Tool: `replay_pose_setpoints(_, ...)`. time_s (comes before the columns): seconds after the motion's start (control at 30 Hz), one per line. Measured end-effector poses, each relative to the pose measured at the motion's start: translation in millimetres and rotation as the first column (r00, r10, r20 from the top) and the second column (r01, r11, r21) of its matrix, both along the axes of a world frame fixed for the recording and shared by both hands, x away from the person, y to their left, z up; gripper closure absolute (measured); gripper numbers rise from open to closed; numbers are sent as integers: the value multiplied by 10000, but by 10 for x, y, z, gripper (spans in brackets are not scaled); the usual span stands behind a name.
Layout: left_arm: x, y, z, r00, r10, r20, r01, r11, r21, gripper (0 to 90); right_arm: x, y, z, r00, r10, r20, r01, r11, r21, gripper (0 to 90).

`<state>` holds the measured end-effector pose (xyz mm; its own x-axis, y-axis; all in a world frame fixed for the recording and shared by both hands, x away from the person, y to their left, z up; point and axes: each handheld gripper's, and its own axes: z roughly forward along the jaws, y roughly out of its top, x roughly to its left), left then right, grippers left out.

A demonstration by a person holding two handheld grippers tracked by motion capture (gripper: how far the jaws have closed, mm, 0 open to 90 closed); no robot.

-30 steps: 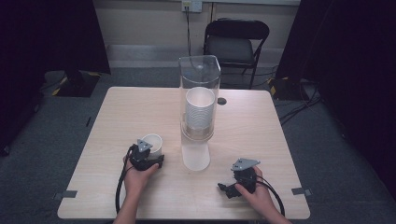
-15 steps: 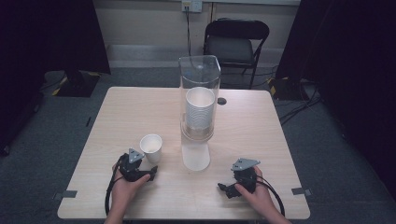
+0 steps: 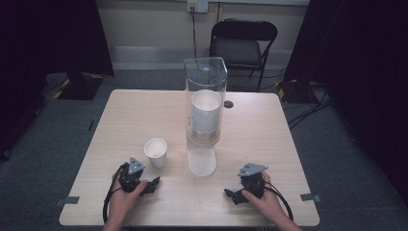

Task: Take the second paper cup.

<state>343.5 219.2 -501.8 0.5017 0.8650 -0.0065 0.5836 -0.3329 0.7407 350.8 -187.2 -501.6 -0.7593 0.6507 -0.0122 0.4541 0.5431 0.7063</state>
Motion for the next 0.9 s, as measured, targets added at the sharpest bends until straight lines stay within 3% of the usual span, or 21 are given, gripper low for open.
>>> replay_pose_setpoints(0.2, 4, -1, 0, 10000, -92, -32, 92, 9999, 44, 126, -33, 61, 13, 9999, -135, 40, 135, 9998, -148, 4)
replay_pose_setpoints(0.23, 4, -1, 0, 10000, -91, -31, 91, 9999, 42, 126, -42, 72, 26, 9999, -122, 28, 123, 9997, -219, 38)
replay_pose_setpoints(0.3, 4, -1, 0, 10000, -95, -32, 95, 9999, 50, 126, -53, 82, 65, 10000, 54, 39, -54, 10000, -14, 219)
replay_pose_setpoints(0.33, 4, -1, 0, 10000, -94, -32, 94, 9999, 46, 126, -49, 93, 77, 10000, 67, 53, -67, 10000, 72, 202)
replay_pose_setpoints(0.37, 4, 0, 1, 10000, -95, -31, 95, 9999, 53, 126, -48, 114, 92, 9999, 61, 85, -62, 9999, 131, 124)
replay_pose_setpoints(0.4, 4, -1, 1, 9999, -96, -33, 96, 9999, 46, 126, -54, 141, 117, 9996, 61, 287, -64, 9999, 96, 124)
replay_pose_setpoints(0.43, 4, -1, 0, 9999, -97, -31, 97, 9999, 43, 126, -58, 166, 145, 9993, 142, 348, -145, 9999, 92, 179)
replay_pose_setpoints(0.53, 5, -1, 0, 9999, -127, -38, 127, 9999, 74, 122, -50, 258, 220, 9989, 426, 189, -430, 9989, 186, 146)
replay_pose_setpoints(0.67, 5, -1, 0, 9999, -131, -39, 131, 9999, 72, 121, -10, 406, 343, 9966, 749, 342, -762, 9963, 392, 187)
replay_pose_setpoints(0.9, 6, 0, 1, 9999, -158, -51, 159, 9998, 102, 119, 111, 540, 531, 9962, 630, 597, -682, 9937, 890, 188)
